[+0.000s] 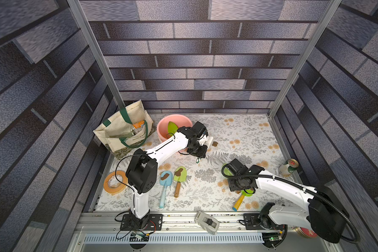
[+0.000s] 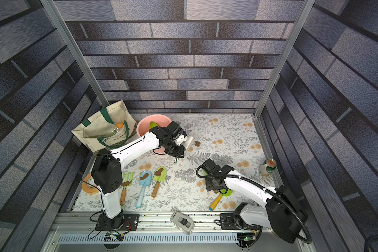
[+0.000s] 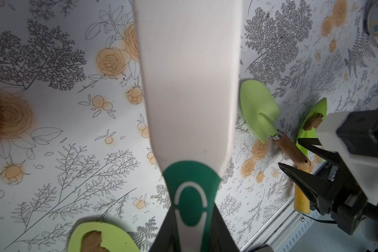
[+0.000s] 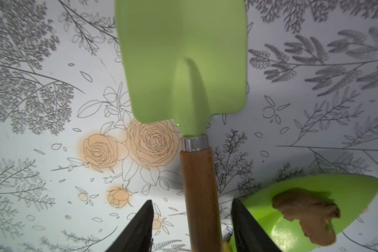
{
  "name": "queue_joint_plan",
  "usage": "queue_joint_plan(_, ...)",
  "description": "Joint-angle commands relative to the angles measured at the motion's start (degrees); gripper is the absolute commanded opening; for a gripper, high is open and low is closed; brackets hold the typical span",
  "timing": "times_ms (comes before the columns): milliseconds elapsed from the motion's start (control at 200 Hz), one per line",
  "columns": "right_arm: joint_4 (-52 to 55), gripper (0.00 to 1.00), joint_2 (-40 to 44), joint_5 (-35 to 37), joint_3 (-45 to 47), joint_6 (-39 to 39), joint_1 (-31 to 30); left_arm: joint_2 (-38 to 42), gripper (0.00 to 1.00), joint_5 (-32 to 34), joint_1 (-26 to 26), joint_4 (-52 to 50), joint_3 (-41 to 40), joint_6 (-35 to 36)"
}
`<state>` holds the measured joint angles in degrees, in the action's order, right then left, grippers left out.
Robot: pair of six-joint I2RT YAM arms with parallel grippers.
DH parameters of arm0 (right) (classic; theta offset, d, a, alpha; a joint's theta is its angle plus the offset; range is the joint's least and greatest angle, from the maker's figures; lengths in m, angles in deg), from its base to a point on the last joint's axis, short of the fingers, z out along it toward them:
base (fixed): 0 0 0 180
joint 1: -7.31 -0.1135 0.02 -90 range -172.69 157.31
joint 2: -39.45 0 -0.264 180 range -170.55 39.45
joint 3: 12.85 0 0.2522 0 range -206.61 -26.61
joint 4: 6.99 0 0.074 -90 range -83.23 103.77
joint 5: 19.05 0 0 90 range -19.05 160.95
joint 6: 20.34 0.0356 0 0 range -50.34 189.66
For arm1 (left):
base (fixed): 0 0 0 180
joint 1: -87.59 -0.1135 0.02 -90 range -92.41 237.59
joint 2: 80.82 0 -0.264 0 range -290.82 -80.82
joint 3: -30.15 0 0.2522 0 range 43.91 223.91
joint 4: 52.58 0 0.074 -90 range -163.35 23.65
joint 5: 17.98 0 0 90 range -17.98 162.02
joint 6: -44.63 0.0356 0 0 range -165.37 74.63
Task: Brush the soil off the hand trowel and place it into the bucket
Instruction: Pick up the hand trowel from the center of the board.
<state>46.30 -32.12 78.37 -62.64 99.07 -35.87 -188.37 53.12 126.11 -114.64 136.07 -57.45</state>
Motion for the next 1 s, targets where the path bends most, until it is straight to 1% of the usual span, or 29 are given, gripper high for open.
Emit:
queue_joint_plan(0,-1.03,0.52,-3.25,1.34,0.05,1.34,-0.99,3.71,0.0,1.01,0.05,1.42,-0.64,-0.93)
queue_joint_plan(110,0.27,0.48,-5.79,2.92,-0.37,2.18,-2.08,4.01,0.0,1.05,0.06,1.84,-1.17,-1.11)
queue_joint_plan(200,0.16,0.42,-7.31,3.83,0.23,3.22,-3.19,4.14,0.0,0.79,0.15,2.13,-1.41,-1.11)
queue_joint_plan(230,-0.17,0.37,-7.65,3.56,0.62,3.37,-3.46,4.26,0.0,0.72,0.13,2.23,-1.53,-1.07)
queue_joint_plan(326,-0.58,0.17,-8.79,3.41,0.56,3.45,-4.1,4.32,0.0,0.54,0.09,2.13,-1.79,-0.71)
queue_joint_plan(381,0.36,0.11,-9.32,4.41,-0.3,3.24,-4.44,4.52,0.0,0.44,0.12,2.0,-1.72,-0.43)
queue_joint_plan(456,2.62,0.05,-9.63,5.59,-2.41,2.13,-4.67,4.99,0.0,0.22,0.06,1.97,-1.89,-0.1)
queue_joint_plan(541,5.37,0.03,-8.89,6.58,-5.75,-0.06,-4.99,5.87,0.0,-0.55,0.04,1.75,-2.16,0.88)
queue_joint_plan(696,10.68,0.02,-4.67,8.9,-12.51,-7.73,-5.26,6.52,0.0,-5.74,0.45,-2.83,-2.25,6.32)
queue_joint_plan(792,11.81,0.01,-2.73,6.51,-16.73,-13.16,-5.31,6.59,0.0,-7.97,1.1,-6.66,-2.66,9.36)
queue_joint_plan(862,14.45,0.0,-4.19,6.07,-20.78,-15.61,-5.24,7.12,0.0,-8.81,1.78,-8.76,-2.86,10.88)
queue_joint_plan(997,19.51,0.0,-10.14,8.89,-27.87,-19.32,-5.56,7.66,0.0,-10.49,2.99,-12.97,-2.6,12.76)
